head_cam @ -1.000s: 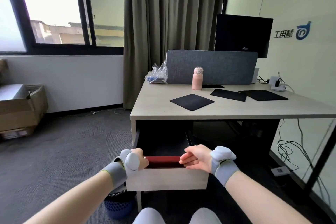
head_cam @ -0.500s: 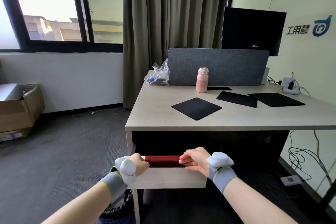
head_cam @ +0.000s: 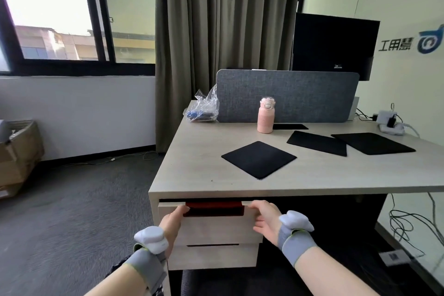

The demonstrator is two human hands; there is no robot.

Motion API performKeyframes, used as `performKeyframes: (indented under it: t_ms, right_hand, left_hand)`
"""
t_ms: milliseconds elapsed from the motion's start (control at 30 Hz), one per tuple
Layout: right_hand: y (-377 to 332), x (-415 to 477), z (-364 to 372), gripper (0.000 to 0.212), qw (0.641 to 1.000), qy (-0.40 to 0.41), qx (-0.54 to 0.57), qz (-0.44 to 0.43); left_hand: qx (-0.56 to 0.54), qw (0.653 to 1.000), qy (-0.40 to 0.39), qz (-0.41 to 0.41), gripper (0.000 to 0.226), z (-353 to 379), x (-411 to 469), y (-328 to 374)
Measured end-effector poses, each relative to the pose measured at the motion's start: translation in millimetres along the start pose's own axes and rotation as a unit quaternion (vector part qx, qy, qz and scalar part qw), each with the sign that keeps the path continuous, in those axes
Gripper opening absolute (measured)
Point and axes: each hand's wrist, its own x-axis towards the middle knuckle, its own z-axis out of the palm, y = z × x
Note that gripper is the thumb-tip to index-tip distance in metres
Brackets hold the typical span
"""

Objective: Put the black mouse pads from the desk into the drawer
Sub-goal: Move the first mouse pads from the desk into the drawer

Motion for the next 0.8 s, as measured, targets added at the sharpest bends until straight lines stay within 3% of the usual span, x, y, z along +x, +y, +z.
performKeyframes:
  t_ms: [33, 133, 200, 267, 433, 500, 567, 667, 733, 800]
  right_hand:
    - [-1, 3, -1, 0.003, 1.0, -0.015, 0.018, 0.011]
    - [-3, 17, 0, 0.013, 0.997, -0.031, 0.062, 0.016]
    - [-2, 28, 6, 0.011, 0.996, -0.035, 0.079, 0.01]
    - [0, 40, 10, 0.01, 0.995, -0.039, 0.091, -0.001]
    - [-2, 59, 15, 0.039, 0.988, -0.068, 0.135, -0.014]
    - [-4, 64, 16, 0.033, 0.987, -0.086, 0.138, -0.014]
    - [-4, 65, 16, 0.013, 0.987, -0.093, 0.129, -0.013]
    - [-1, 59, 14, 0.005, 0.988, -0.094, 0.12, -0.019]
    - [7, 56, 13, 0.014, 0.991, -0.069, 0.112, -0.026]
    - [25, 55, 13, 0.026, 0.994, -0.04, 0.104, -0.017]
  left_hand:
    - [-0.026, 1.0, -0.005, -0.004, 0.031, 2, 3, 0]
    - [-0.09, 0.996, -0.005, 0.009, 0.034, 13, 18, -2]
    - [-0.105, 0.994, 0.011, 0.015, 0.024, 22, 29, -3]
    - [-0.124, 0.992, 0.021, 0.012, 0.029, 27, 37, -4]
    - [-0.116, 0.993, 0.028, 0.016, 0.053, 35, 53, -10]
    - [-0.107, 0.994, 0.02, 0.028, 0.045, 38, 54, -12]
    - [-0.116, 0.993, 0.012, 0.029, 0.039, 39, 54, -14]
    - [-0.108, 0.991, 0.077, 0.03, 0.051, 33, 50, -13]
    - [-0.091, 0.986, 0.139, 0.005, 0.053, 28, 45, -15]
    - [-0.095, 0.984, 0.145, -0.036, 0.051, 20, 40, -28]
